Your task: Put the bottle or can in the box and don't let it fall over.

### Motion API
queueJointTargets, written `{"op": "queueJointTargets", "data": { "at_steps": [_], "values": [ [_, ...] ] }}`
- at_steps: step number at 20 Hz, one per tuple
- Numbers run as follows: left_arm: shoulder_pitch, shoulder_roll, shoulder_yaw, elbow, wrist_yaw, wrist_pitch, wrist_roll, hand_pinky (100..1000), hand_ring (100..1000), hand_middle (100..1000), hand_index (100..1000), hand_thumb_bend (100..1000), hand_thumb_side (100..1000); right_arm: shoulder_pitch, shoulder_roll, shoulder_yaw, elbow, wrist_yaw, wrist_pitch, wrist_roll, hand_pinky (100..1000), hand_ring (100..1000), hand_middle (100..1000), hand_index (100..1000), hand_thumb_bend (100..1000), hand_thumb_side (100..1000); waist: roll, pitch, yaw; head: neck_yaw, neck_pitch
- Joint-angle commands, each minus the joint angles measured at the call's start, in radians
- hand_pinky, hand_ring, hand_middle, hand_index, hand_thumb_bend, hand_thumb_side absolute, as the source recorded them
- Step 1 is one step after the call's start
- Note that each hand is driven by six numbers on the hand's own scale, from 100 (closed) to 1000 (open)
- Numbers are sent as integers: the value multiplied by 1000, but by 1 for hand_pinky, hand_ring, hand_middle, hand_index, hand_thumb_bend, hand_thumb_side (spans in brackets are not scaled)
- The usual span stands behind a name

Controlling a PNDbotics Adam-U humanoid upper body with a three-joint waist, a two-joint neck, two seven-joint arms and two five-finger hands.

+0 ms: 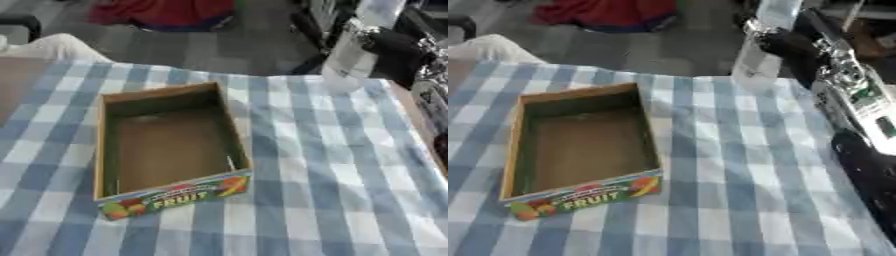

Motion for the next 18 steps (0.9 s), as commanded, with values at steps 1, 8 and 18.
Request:
{"op": "queueJointTargets", "data": {
  "at_steps": [1, 8, 18],
  "values": [
    [-12, 31, 8, -26, 3, 1, 1, 986, 481, 576, 771, 665, 443, -49, 16, 13, 4, 14, 11, 2, 856, 989, 904, 100, 100, 242, 0, -32, 11, -10, -2],
    [-27, 34, 4, -27, -3, 1, 0, 986, 481, 576, 771, 669, 445, -121, 104, 58, 36, 52, 9, -27, 849, 978, 890, 103, 100, 258, -9, -22, 58, -49, -5],
    [-68, 42, 6, -41, -2, -6, 16, 984, 482, 577, 771, 674, 446, -135, 178, 106, 91, 137, -34, -107, 845, 973, 890, 117, 100, 279, -21, -4, 148, -125, -23]
  ]
}}
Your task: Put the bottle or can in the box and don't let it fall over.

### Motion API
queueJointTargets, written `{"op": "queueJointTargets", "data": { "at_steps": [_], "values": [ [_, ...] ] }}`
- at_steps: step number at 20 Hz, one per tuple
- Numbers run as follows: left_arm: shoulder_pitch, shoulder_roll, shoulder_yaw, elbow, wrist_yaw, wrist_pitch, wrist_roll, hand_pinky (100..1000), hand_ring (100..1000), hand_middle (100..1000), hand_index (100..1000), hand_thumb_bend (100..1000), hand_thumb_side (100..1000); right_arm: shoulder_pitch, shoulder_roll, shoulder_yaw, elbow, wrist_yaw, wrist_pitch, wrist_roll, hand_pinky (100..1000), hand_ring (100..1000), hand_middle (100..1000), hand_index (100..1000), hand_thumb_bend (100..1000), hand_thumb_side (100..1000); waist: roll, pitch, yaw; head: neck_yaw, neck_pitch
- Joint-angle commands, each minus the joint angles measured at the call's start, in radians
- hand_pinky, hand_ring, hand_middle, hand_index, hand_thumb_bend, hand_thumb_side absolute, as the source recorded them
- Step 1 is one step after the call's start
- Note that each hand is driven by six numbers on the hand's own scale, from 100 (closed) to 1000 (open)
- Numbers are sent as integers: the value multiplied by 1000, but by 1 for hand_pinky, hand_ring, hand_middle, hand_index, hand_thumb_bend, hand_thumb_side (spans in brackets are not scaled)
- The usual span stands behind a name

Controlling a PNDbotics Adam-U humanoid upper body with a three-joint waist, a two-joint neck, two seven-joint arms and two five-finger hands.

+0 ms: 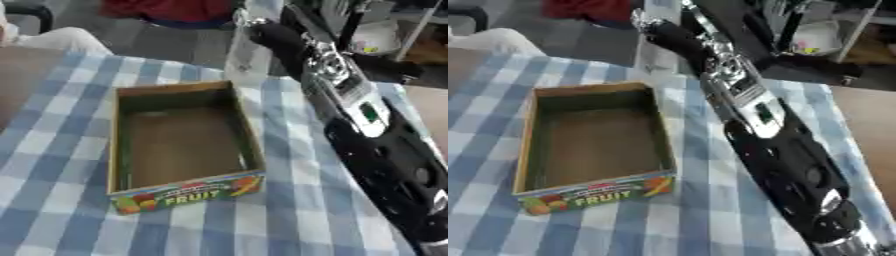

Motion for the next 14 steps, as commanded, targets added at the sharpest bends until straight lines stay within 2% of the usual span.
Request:
{"op": "queueJointTargets", "data": {
  "at_steps": [1, 6, 10, 11, 12, 13, 14],
  "values": [
    [-13, 33, 8, -24, -2, -4, 14, 984, 482, 577, 771, 675, 446, -20, 3, 6, 15, 31, -14, -22, 845, 973, 890, 117, 100, 282, 5, -16, 8, -13, -12],
    [-16, 31, 9, -26, -1, -4, 19, 984, 482, 577, 771, 678, 446, -21, 29, 28, 51, 67, -38, -44, 844, 971, 889, 133, 100, 286, 3, -11, 23, -18, -13],
    [-16, 28, 17, -26, -2, -3, 31, 983, 482, 577, 771, 679, 445, -21, 51, 46, 67, 104, -46, -67, 840, 967, 890, 170, 100, 251, 3, -8, 25, -18, -9],
    [-16, 28, 18, -26, -3, -2, 35, 983, 482, 575, 771, 680, 445, -21, 54, 51, 69, 111, -48, -73, 838, 968, 897, 220, 100, 199, 3, -8, 25, -16, -10],
    [-16, 28, 18, -25, -3, -1, 36, 983, 482, 576, 771, 680, 445, -20, 55, 55, 70, 119, -49, -76, 838, 968, 898, 227, 100, 193, 3, -8, 24, -14, -10],
    [-15, 28, 17, -25, -3, -1, 37, 983, 481, 575, 771, 680, 444, -19, 56, 60, 70, 125, -51, -76, 839, 972, 905, 292, 100, 146, 3, -8, 23, -13, -10],
    [-15, 28, 18, -25, -4, 0, 37, 983, 481, 575, 771, 681, 444, -18, 57, 64, 69, 130, -55, -71, 838, 972, 906, 314, 100, 145, 3, -8, 22, -11, -9]
  ]
}}
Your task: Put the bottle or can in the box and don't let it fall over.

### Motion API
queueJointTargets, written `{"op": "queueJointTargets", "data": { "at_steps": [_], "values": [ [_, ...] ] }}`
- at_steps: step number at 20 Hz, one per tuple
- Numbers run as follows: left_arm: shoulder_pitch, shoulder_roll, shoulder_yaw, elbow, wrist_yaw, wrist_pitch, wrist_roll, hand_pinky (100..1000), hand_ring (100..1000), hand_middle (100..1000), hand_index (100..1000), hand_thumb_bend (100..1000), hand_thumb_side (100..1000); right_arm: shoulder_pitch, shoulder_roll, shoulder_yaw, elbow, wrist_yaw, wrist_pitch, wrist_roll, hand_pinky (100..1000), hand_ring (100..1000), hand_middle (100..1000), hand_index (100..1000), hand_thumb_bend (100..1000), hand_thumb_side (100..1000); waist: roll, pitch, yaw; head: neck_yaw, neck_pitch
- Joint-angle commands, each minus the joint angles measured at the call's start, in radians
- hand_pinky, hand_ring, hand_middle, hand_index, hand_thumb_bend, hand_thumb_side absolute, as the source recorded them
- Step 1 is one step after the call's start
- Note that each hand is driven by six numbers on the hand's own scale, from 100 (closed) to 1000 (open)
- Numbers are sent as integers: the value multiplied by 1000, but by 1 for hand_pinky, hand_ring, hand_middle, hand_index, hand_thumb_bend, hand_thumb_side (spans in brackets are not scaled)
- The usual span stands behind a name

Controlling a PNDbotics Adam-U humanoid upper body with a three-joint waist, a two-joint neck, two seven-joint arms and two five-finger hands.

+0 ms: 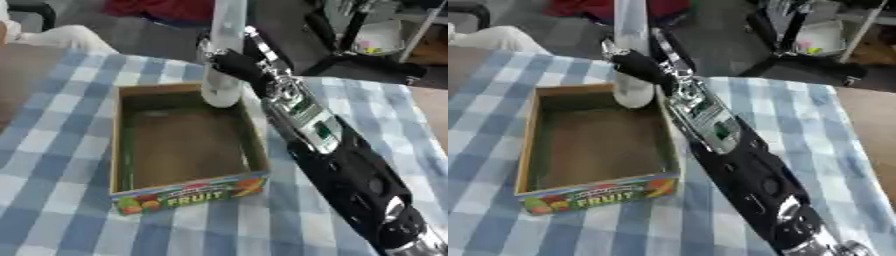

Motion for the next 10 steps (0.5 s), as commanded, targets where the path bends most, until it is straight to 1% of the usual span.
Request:
{"op": "queueJointTargets", "data": {
  "at_steps": [1, 2, 3, 4, 5, 6, 7, 10],
  "values": [
    [-8, 28, 10, -18, -4, 0, 6, 983, 481, 575, 771, 680, 444, -18, -8, 5, -10, 22, -11, 5, 838, 979, 917, 420, 100, 128, 8, -17, -2, 5, -8],
    [-8, 28, 10, -18, -4, 0, 5, 983, 481, 575, 771, 681, 444, -17, -8, 7, -10, 27, -16, 15, 840, 987, 934, 518, 100, 152, 8, -17, -3, 6, -7],
    [-8, 29, 10, -18, -4, 0, 4, 983, 481, 575, 771, 681, 444, -16, -10, 10, -10, 36, -21, 30, 847, 1000, 976, 705, 100, 297, 8, -17, -4, 8, -7],
    [-8, 29, 10, -18, -4, -1, 4, 983, 481, 575, 772, 681, 444, -14, -13, 17, -10, 58, -24, 60, 854, 1000, 1000, 781, 100, 409, 9, -17, -5, 10, -6],
    [-7, 29, 11, -18, -4, -1, 4, 983, 481, 575, 772, 680, 444, -11, -15, 20, -6, 88, -25, 95, 864, 1000, 1000, 854, 100, 589, 9, -18, -6, 12, -5],
    [-6, 29, 11, -18, -5, -1, 4, 983, 481, 575, 772, 680, 444, -8, -15, 21, 1, 121, -22, 136, 872, 1000, 1000, 878, 100, 662, 9, -18, -7, 14, -3],
    [-5, 29, 12, -18, -5, -1, 4, 983, 481, 575, 772, 680, 444, -5, -15, 18, 7, 152, -20, 176, 883, 1000, 1000, 906, 100, 763, 9, -18, -9, 16, -2],
    [-3, 28, 13, -18, -6, -1, 4, 983, 481, 575, 772, 680, 444, 1, -16, 8, 17, 227, -18, 271, 892, 1000, 1000, 925, 100, 788, 10, -19, -14, 20, 1]
  ]
}}
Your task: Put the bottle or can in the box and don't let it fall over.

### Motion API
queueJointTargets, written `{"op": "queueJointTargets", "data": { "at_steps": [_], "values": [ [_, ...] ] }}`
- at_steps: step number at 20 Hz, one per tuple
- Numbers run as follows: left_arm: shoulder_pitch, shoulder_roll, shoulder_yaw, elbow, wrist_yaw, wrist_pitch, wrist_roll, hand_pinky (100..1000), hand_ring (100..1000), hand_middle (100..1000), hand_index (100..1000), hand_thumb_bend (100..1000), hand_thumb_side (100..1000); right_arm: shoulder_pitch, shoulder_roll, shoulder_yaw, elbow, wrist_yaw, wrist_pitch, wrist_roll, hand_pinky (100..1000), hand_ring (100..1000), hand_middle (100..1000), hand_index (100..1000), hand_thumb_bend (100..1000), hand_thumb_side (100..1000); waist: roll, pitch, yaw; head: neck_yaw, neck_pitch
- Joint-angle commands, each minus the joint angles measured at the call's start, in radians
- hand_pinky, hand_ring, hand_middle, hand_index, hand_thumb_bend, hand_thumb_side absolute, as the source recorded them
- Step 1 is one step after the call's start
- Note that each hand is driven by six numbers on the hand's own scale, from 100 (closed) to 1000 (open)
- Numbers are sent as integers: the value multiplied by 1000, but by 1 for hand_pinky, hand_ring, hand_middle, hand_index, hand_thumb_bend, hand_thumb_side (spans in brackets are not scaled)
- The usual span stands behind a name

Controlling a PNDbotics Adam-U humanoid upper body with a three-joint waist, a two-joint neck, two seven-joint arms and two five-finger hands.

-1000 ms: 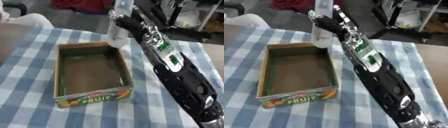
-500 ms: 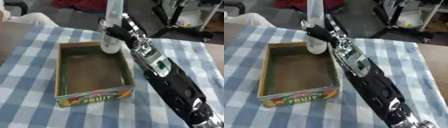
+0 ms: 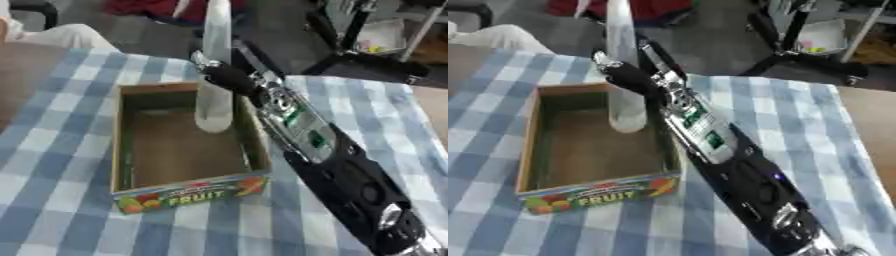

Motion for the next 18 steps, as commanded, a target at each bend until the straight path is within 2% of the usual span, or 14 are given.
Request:
{"op": "queueJointTargets", "data": {
  "at_steps": [1, 11, 18],
  "values": [
    [-3, 27, 13, -18, -5, -2, 2, 983, 481, 575, 772, 680, 444, -11, -17, -17, -1, 72, -2, 86, 893, 1000, 1000, 928, 100, 790, 10, -20, -3, 7, 0],
    [9, 30, 18, -17, -9, -2, 2, 983, 481, 575, 773, 682, 444, 32, -43, -34, -26, 82, -13, 141, 892, 1000, 1000, 930, 100, 778, 15, -32, -38, 28, 14],
    [21, 33, 21, -16, -13, 0, 3, 982, 480, 573, 773, 683, 444, 74, -71, -40, -72, 51, -17, 161, 888, 1000, 1000, 932, 100, 778, 22, -45, -72, 50, 27]
  ]
}}
